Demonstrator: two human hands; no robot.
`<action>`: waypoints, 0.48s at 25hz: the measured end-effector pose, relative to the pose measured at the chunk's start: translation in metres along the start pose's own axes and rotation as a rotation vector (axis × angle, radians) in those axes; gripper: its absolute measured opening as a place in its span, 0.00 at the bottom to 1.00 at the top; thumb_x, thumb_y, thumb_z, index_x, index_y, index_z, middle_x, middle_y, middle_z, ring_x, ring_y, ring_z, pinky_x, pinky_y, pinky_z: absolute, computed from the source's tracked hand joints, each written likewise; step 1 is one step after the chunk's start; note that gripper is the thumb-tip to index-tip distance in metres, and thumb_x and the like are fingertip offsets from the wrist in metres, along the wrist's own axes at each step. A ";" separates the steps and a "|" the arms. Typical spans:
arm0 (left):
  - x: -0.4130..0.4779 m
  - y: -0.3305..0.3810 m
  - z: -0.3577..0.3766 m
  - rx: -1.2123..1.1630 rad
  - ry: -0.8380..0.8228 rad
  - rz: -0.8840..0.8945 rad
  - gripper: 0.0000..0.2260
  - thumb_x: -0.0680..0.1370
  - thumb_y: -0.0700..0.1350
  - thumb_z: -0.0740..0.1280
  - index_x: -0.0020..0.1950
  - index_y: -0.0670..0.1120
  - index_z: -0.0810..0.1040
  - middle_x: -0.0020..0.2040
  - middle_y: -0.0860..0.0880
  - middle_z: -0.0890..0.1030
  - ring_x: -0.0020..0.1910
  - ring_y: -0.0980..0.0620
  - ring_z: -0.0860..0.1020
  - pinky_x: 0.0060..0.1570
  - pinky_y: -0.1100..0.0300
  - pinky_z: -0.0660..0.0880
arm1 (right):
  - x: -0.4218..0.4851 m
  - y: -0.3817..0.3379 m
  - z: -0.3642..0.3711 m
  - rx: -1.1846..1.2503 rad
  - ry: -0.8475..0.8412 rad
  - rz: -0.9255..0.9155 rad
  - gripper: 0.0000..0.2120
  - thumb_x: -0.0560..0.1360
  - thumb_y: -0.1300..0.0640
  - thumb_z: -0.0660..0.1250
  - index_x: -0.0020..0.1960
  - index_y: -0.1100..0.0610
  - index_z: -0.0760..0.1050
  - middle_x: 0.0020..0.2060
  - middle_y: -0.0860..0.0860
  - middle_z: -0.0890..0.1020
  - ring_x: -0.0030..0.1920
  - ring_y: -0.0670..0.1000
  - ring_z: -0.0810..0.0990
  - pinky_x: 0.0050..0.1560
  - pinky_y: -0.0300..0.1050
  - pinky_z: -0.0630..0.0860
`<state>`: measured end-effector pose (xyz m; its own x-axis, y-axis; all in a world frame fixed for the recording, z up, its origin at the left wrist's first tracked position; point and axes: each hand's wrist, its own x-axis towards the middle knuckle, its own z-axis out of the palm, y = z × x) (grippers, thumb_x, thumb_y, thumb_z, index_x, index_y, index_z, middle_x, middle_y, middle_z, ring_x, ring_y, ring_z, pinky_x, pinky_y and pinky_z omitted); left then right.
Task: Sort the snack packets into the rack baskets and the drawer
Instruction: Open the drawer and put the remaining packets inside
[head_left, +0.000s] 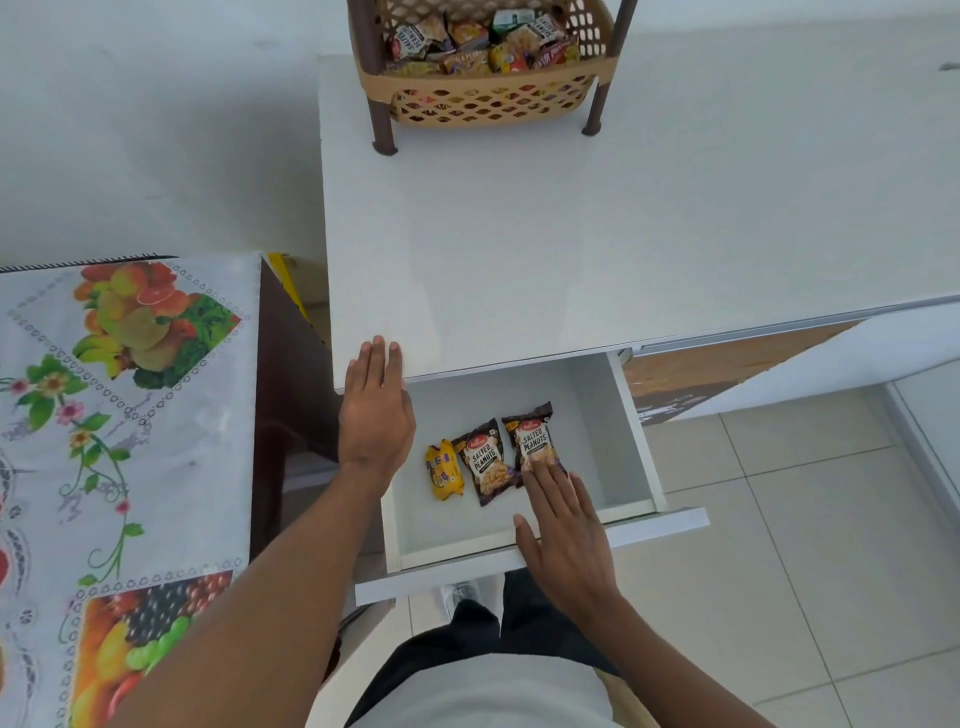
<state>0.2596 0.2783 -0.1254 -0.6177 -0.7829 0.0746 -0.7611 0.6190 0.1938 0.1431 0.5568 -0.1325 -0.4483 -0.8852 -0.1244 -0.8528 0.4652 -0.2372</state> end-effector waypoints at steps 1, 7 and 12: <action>0.000 0.000 0.001 -0.007 -0.009 -0.001 0.25 0.86 0.45 0.50 0.82 0.38 0.60 0.82 0.37 0.61 0.83 0.40 0.57 0.81 0.43 0.57 | 0.001 -0.001 0.001 -0.006 0.029 0.004 0.30 0.84 0.45 0.53 0.84 0.56 0.57 0.84 0.52 0.57 0.83 0.53 0.55 0.82 0.58 0.55; 0.002 0.006 -0.003 0.098 -0.145 0.006 0.27 0.86 0.46 0.53 0.83 0.35 0.56 0.83 0.34 0.56 0.83 0.34 0.54 0.81 0.39 0.55 | 0.022 -0.003 -0.002 -0.056 0.083 -0.006 0.34 0.83 0.46 0.53 0.85 0.58 0.51 0.84 0.54 0.52 0.84 0.55 0.49 0.82 0.63 0.52; -0.005 0.012 -0.009 0.140 -0.182 0.093 0.31 0.86 0.57 0.51 0.85 0.43 0.50 0.84 0.35 0.49 0.83 0.30 0.48 0.79 0.31 0.48 | 0.061 -0.003 -0.009 -0.054 0.099 -0.022 0.34 0.84 0.46 0.53 0.85 0.59 0.49 0.85 0.54 0.49 0.85 0.53 0.45 0.82 0.62 0.50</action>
<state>0.2550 0.2891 -0.1150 -0.7021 -0.7058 -0.0939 -0.7116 0.7004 0.0562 0.1159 0.5016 -0.1311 -0.4516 -0.8919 -0.0238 -0.8745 0.4477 -0.1866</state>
